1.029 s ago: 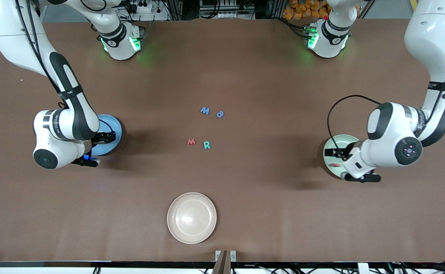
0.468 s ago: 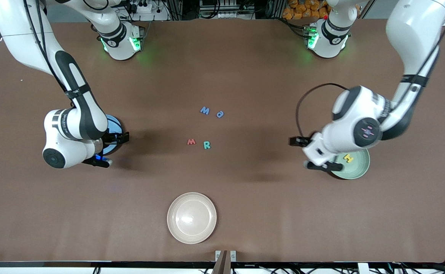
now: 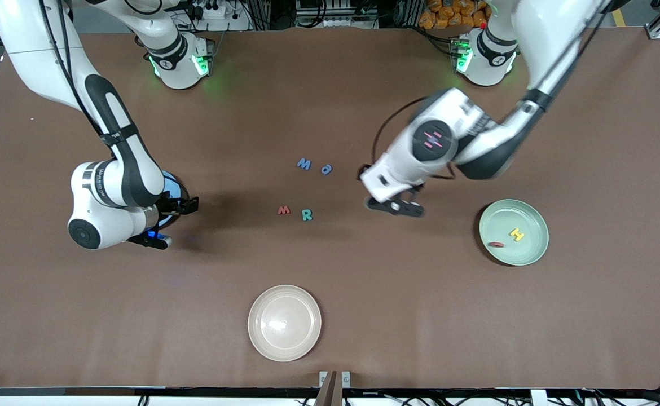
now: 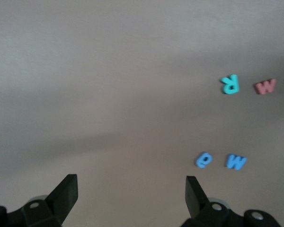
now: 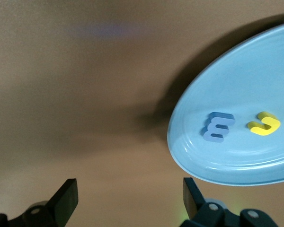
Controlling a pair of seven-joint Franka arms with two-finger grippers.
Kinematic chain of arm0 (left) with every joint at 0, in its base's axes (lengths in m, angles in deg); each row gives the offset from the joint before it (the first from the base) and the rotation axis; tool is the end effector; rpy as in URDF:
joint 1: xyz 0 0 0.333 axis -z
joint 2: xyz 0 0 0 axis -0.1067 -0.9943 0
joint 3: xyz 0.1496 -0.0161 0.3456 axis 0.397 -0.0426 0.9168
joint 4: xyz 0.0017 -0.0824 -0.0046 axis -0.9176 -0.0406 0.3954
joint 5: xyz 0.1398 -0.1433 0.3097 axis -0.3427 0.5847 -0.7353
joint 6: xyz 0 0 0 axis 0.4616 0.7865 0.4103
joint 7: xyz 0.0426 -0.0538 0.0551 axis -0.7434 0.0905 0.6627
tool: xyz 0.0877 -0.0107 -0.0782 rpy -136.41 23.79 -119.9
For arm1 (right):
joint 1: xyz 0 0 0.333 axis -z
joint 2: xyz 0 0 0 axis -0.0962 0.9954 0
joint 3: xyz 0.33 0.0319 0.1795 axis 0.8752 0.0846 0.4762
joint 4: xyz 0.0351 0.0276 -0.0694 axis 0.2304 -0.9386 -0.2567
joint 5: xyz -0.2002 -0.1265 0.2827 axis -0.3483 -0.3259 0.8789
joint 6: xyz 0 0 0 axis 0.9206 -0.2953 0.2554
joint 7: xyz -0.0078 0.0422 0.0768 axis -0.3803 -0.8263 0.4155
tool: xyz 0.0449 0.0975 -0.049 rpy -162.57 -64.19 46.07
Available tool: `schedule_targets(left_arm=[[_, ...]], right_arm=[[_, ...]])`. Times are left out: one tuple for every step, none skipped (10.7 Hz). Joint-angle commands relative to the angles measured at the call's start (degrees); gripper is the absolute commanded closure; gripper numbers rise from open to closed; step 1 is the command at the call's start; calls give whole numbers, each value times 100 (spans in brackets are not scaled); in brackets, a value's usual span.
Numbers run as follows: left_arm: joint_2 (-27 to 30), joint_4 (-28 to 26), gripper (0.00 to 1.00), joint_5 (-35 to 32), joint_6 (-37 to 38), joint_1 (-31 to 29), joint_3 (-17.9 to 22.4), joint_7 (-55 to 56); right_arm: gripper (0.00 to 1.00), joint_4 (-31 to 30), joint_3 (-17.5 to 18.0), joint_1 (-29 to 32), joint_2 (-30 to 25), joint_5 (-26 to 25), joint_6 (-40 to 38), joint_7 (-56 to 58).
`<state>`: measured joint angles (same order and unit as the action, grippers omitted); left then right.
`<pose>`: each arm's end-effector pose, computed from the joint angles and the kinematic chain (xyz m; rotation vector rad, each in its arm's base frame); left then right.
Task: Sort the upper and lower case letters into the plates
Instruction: 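Move the left gripper over the blue lowercase m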
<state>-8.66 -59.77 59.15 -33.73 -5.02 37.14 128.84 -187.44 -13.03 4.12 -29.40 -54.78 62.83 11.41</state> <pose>0.5367 -0.4001 0.4174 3.0275 -0.2197 -0.2168 0.5948 0.0685 0.2707 -2.8940 0.3264 0.8654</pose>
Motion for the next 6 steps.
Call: schedule_targets(left_arm=[[-76,42,0,-403,-402,581,44,1032],[-164,42,0,-543,-604,914,70,1427],[-208,42,0,-780,-728,1222,122,1892],[-287,42,0,-982,-807,1425,166,2297],[-375,42,0,-1045,-860,1575,193,2562],[-428,42,0,-1307,-991,1881,306,2704]], right_arm=[[2,-19,-8,-27,-70,101,0,-100],[2,-19,-8,-27,-70,92,0,-109],[2,-28,-8,-18,-70,92,0,-101],[2,-19,-8,-18,-79,101,0,-101],[2,-10,-8,-27,-79,92,-9,-109],[2,-10,-8,-27,-79,92,-9,-109]])
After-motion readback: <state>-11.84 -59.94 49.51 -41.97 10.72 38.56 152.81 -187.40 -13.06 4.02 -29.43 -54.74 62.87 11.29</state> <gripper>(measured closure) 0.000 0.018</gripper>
